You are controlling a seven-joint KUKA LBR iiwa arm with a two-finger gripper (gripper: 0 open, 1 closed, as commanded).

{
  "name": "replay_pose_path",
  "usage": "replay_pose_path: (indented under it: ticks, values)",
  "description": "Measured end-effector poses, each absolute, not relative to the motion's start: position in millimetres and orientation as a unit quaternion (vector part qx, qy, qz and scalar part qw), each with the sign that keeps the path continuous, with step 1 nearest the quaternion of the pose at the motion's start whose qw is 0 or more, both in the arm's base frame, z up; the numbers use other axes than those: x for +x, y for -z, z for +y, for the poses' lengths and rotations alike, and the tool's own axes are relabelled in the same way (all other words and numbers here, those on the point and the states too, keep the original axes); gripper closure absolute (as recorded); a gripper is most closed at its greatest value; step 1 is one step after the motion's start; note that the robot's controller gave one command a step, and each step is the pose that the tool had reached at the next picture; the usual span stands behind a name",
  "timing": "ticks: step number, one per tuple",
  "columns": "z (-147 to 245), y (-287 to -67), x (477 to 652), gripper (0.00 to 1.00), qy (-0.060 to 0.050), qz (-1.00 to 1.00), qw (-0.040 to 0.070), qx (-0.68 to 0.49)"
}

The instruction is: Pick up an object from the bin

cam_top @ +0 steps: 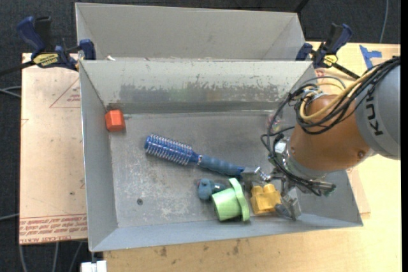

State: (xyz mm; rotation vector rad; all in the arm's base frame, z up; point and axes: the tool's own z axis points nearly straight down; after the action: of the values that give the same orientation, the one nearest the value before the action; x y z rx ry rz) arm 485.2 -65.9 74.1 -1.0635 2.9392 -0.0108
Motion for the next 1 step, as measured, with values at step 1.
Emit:
replay_pose_path:
  ticks: [1]
  values:
    - [-78.0,-79.2,485.8,0.00,0.000,0.933,0.002,-0.359]
